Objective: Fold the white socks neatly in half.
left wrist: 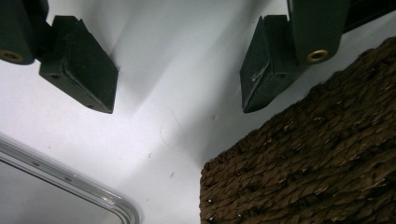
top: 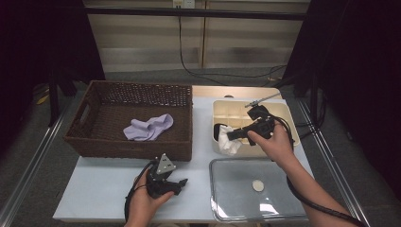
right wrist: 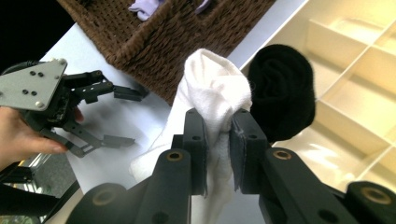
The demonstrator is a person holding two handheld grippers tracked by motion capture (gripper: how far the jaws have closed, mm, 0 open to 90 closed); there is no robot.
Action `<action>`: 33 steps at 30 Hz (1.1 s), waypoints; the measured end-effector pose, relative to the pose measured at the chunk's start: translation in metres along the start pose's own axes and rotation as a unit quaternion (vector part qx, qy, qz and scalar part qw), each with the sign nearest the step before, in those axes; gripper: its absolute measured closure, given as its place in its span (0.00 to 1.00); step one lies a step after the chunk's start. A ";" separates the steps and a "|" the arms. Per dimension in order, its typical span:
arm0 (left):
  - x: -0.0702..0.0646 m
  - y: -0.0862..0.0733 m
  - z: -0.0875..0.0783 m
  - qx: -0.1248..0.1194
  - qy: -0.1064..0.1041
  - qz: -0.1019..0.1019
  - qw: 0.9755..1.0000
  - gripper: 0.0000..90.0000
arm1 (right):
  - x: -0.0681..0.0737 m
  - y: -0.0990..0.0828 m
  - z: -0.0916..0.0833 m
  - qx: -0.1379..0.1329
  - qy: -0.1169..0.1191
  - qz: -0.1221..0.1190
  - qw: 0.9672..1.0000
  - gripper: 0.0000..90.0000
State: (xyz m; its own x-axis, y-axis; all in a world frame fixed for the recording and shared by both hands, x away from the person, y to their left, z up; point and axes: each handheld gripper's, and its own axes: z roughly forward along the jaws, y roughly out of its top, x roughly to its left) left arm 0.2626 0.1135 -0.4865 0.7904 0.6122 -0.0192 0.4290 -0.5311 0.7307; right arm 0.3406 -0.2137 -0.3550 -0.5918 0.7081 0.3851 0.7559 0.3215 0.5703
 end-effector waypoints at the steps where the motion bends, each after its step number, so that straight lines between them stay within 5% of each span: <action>1: 0.000 0.000 0.000 0.000 0.000 0.000 1.000 0.31 | -0.001 0.001 -0.001 0.002 0.000 0.003 1.000 0.86; 17: 0.000 0.000 0.000 0.000 0.001 0.000 1.000 0.30 | -0.024 0.013 -0.011 -0.015 -0.022 0.024 0.999 0.86; 33: 0.000 0.000 0.000 0.000 0.001 0.001 1.000 0.30 | -0.048 0.019 -0.009 0.000 -0.065 0.039 0.997 0.86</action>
State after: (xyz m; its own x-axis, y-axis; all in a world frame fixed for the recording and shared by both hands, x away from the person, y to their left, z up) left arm 0.2626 0.1136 -0.4864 0.7901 0.6128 -0.0163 0.4279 -0.5322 0.7305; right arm 0.3811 -0.2473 -0.3557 -0.4902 0.8062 0.3313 0.7982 0.2624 0.5422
